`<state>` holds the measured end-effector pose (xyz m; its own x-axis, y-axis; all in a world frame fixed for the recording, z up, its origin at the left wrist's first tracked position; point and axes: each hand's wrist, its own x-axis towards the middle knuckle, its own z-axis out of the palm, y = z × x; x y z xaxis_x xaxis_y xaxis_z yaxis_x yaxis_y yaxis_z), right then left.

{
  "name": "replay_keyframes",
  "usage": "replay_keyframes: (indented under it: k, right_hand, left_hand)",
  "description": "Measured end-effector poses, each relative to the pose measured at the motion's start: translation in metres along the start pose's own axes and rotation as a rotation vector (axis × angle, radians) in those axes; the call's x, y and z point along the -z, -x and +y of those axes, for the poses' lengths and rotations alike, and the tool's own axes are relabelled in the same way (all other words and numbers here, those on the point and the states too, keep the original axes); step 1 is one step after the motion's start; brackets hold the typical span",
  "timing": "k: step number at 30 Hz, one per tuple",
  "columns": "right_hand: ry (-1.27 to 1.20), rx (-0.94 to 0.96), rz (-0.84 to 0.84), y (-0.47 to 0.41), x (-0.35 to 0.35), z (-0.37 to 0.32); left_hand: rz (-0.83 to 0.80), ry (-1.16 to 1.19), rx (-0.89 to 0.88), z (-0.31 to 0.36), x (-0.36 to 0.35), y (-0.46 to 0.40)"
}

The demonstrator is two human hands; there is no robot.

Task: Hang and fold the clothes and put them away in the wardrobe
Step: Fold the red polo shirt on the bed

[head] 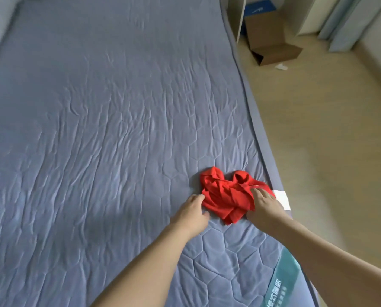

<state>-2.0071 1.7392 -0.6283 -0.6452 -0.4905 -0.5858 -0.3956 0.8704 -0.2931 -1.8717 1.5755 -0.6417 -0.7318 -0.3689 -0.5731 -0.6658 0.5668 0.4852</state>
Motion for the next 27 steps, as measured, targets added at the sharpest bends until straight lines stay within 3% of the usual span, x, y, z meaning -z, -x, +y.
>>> replay_keyframes:
  k: [3,5,9,12,16,19,21,24,27]
  right_hand:
    - [0.079,-0.069,0.053,-0.056,-0.055,0.038]
    - [0.106,-0.110,0.118,-0.077,-0.079,0.050]
    - [0.248,-0.087,0.248,-0.095,-0.104,0.062]
    - [0.316,-0.025,0.130,-0.085,-0.106,0.066]
    - [0.294,0.058,-0.082,-0.050,-0.086,0.055]
    - [0.072,0.086,-0.129,-0.020,-0.052,0.027]
    - [-0.115,0.089,-0.121,0.010,-0.016,-0.007]
    - [-0.385,0.036,-0.073,0.065,0.038,-0.062]
    - [-0.535,0.122,0.024,0.130,0.095,-0.120]
  left_hand:
    - [0.148,0.036,-0.065,-0.001,-0.051,-0.077]
    - [0.204,-0.066,-0.115,-0.004,-0.071,-0.117]
    - [0.154,-0.466,-0.125,-0.020,-0.105,-0.144]
    - [0.088,-0.492,-0.141,-0.036,-0.120,-0.121]
    - [0.036,-0.310,-0.217,-0.044,-0.087,-0.072]
    - [0.053,0.032,-0.130,-0.035,-0.034,-0.029]
    - [0.084,0.294,-0.037,-0.020,0.013,0.013]
    - [0.172,0.498,0.011,0.004,0.078,0.086]
    - [0.177,0.707,0.036,0.033,0.159,0.174]
